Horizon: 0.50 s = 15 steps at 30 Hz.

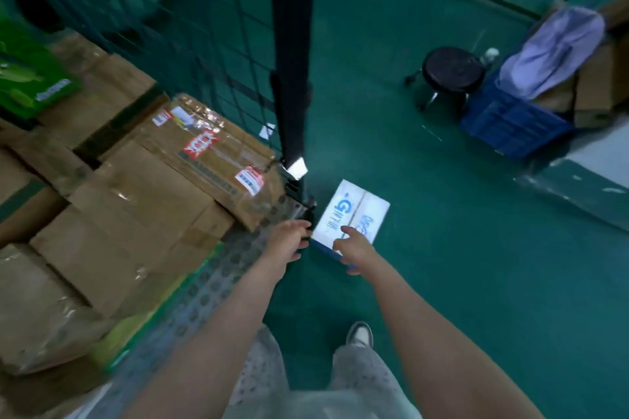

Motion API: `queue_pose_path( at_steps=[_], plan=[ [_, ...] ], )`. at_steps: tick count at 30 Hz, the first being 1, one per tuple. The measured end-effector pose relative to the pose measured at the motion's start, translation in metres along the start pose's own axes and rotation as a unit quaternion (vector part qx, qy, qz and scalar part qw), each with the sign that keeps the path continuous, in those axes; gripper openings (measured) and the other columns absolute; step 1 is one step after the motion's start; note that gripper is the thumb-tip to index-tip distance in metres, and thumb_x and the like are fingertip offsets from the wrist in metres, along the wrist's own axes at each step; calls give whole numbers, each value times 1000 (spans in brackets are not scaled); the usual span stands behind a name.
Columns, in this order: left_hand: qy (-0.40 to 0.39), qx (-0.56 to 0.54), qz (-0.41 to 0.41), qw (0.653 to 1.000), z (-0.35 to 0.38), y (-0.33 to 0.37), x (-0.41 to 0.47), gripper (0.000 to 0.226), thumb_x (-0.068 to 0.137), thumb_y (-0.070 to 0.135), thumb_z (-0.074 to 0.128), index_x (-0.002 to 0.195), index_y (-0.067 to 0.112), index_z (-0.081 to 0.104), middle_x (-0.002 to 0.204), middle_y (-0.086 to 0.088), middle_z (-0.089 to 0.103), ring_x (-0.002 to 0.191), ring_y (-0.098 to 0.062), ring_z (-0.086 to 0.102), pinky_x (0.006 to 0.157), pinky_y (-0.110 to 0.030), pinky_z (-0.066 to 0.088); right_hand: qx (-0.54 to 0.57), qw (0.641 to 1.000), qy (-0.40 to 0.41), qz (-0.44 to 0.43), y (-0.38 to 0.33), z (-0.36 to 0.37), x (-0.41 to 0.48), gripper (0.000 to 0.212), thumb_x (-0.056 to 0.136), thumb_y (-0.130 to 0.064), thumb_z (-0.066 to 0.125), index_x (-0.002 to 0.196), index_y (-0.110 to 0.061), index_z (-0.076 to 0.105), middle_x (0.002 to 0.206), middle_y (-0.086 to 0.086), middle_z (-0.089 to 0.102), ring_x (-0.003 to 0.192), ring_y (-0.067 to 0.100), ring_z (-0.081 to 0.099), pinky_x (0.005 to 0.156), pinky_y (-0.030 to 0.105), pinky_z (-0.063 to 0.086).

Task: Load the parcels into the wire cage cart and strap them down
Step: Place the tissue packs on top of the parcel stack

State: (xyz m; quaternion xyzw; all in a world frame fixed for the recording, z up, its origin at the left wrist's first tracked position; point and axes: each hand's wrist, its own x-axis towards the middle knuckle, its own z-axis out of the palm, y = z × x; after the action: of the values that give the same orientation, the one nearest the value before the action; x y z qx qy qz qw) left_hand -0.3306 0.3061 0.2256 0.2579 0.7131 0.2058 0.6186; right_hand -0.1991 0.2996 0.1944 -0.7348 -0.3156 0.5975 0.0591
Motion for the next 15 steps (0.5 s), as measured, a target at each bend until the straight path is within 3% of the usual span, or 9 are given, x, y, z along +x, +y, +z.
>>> queue_pose_path(
  at_steps=[3,7,11,15],
  plan=[
    [-15,35,-11,999,51,-17,10,19,93,10,45,86,23,57,99,-2,61,78,-12,55,64,-25,40,0,1000,18,7,40,-33,17,56,91,-18,45,146,-22,31,115,8,52,87,23,51,63,29,47],
    [-16,81,-44,996,109,-63,54,17,93,8,46,91,19,59,89,2,60,69,-7,53,57,-21,37,13,998,36,48,110,-55,75,56,92,-15,44,146,-15,31,95,7,53,59,13,46,46,20,40],
    [-38,134,-85,987,141,-117,113,16,92,7,47,95,17,60,82,3,58,67,-9,52,58,-22,37,41,995,40,81,164,-44,140,58,91,-15,44,147,-14,30,93,6,52,55,9,44,49,23,39],
    [-29,194,-68,978,163,-166,204,23,89,5,48,105,14,62,78,4,56,67,-9,51,58,-21,38,56,994,48,82,212,-22,226,57,91,-15,45,146,-14,31,101,6,55,60,12,47,48,19,36]
  ],
)
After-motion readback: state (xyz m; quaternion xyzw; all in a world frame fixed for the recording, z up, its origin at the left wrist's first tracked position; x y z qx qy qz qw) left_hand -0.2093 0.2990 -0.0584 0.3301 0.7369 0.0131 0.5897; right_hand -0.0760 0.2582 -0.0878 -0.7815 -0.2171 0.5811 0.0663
